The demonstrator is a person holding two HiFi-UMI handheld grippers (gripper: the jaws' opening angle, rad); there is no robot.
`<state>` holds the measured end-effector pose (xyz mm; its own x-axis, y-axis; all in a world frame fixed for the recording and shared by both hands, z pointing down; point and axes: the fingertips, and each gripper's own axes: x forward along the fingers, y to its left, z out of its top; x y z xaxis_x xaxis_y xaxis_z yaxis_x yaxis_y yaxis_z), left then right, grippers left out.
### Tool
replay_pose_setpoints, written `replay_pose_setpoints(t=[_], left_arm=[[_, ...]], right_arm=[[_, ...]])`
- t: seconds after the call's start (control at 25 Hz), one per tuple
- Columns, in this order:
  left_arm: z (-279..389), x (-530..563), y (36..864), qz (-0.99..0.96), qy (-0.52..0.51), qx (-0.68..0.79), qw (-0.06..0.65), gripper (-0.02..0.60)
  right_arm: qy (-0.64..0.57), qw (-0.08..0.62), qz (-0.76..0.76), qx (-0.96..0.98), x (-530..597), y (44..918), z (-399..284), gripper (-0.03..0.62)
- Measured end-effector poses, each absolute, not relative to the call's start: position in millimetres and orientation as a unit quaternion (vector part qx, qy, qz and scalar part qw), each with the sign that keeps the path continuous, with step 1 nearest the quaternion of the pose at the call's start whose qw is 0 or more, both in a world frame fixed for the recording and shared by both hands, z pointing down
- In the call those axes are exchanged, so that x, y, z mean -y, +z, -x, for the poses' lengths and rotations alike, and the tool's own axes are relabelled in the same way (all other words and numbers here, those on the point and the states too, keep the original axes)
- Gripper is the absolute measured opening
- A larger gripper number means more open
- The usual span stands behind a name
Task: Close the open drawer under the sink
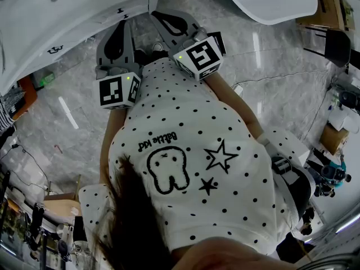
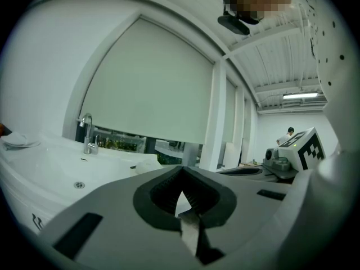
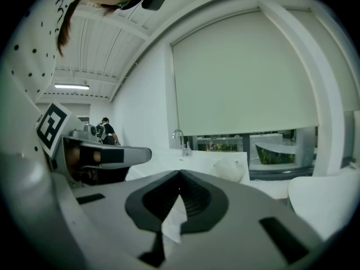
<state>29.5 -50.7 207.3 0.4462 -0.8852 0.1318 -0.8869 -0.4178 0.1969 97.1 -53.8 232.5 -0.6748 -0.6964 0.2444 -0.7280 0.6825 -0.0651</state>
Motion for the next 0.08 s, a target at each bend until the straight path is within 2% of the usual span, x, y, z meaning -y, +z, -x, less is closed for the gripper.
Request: replay_pose_setpoints(t=[0.08], left_arm=[[-27.4,50.1,208.2,-0.843,0.004,0.525,0.118,0.005]], right_arm=[[0.079,0.100,-0.390,0.912,53.2,233.2,-93.8,0.014]])
